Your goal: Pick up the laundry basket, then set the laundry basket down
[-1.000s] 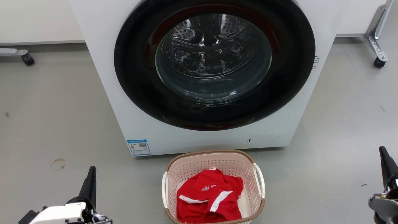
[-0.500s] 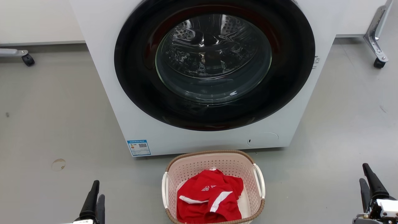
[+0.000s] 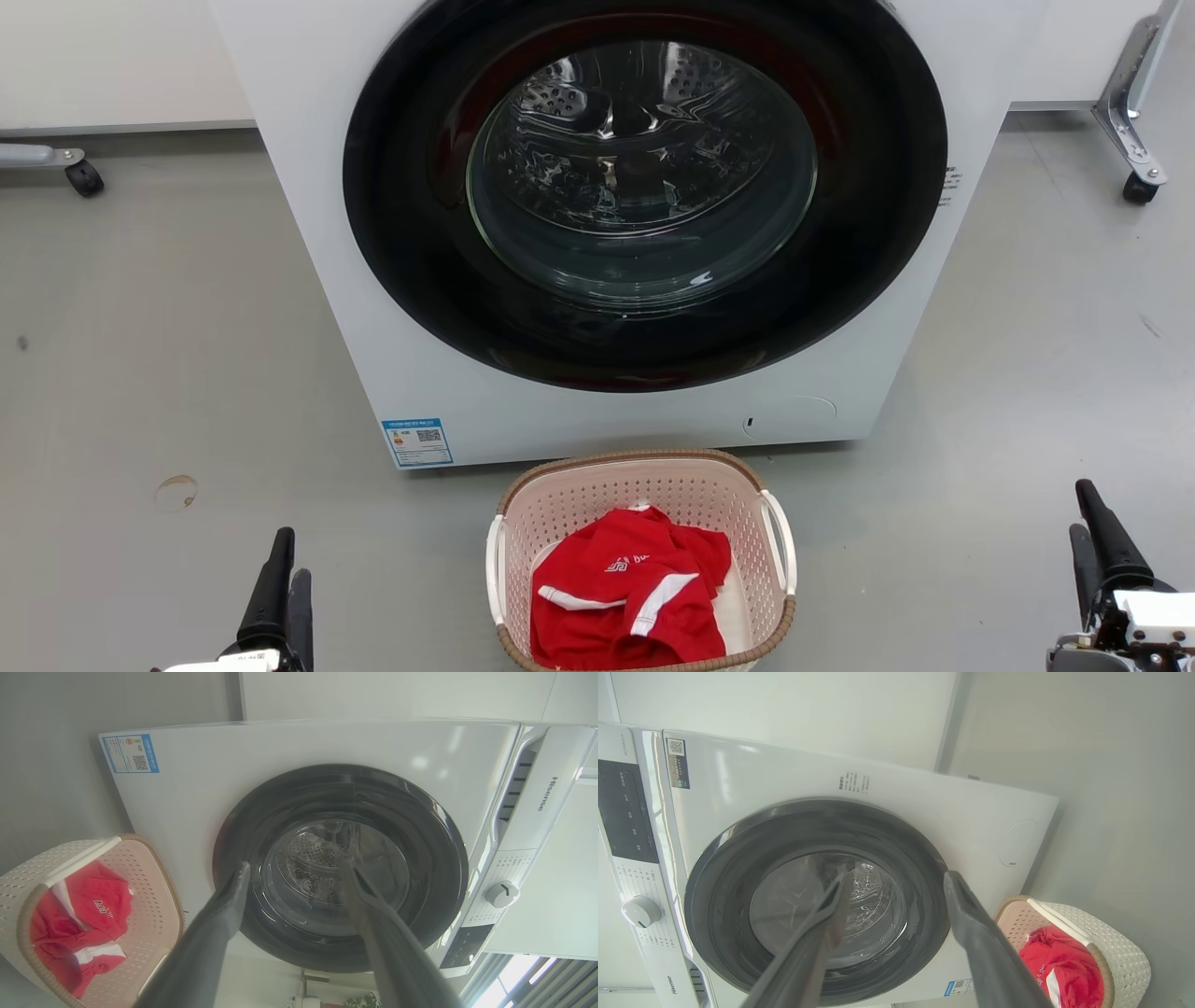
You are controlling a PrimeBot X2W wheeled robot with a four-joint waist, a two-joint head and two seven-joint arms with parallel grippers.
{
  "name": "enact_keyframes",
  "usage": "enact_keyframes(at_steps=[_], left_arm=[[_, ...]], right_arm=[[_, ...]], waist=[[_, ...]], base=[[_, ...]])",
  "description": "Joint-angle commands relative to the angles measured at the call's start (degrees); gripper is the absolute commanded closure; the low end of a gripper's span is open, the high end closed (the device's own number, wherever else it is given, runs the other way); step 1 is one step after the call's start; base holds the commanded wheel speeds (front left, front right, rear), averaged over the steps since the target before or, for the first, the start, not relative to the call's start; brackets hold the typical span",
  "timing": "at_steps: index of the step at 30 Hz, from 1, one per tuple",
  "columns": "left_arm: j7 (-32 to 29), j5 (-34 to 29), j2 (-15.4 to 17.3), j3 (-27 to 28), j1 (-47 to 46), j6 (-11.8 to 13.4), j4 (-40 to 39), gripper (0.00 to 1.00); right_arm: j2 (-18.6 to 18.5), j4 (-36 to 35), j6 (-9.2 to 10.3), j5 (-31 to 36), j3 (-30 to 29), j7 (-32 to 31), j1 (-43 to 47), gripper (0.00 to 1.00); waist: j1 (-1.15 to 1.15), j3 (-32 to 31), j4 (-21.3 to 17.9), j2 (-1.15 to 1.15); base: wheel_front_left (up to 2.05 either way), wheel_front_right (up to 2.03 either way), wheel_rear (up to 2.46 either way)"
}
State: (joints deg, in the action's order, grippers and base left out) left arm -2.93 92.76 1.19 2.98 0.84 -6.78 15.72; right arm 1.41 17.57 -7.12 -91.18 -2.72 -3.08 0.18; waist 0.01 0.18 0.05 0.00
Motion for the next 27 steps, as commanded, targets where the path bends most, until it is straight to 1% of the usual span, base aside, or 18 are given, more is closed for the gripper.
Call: enact_keyframes(at_steps=[1,7,13,20,27], left_arm=[[0.6,-0.2,0.6,0.1,-0.9,0.0,-2.1,0.00],[1.5,-0.3,0.7,-0.3,-0.7,-0.1,-3.0,0.00],[2.5,-2.2,1.4,-0.8,-0.6,0.0,-3.4,0.00],[3.9,-7.4,1.9,-1.1,-0.5,0.8,-3.8,0.00],[5.1,-13.7,1.9,-1.1,-0.3,2.1,-4.5,0.00]], right_arm=[[-1.8,-2.0,-0.12,0.8,0.4,0.8,-2.8,0.00],[-2.1,-2.6,-0.13,1.2,1.7,1.8,-3.1,0.00],[-2.7,-2.6,-0.14,3.3,2.8,2.9,-3.5,0.00],[-3.0,-1.8,-0.16,9.5,3.1,4.3,-4.2,0.00],[-2.6,-1.7,-0.18,17.9,2.9,5.5,-4.6,0.00]], waist=[[-0.01,0.0,0.0,0.00],[-0.01,0.0,0.0,0.00],[-0.01,0.1,-0.1,0.00],[-0.01,0.1,-0.1,0.00],[-0.01,0.1,-0.1,0.00]], base=[[0.00,0.00,0.00],[0.00,0.00,0.00],[0.00,0.00,0.00],[0.00,0.00,0.00],[0.00,0.00,0.00]])
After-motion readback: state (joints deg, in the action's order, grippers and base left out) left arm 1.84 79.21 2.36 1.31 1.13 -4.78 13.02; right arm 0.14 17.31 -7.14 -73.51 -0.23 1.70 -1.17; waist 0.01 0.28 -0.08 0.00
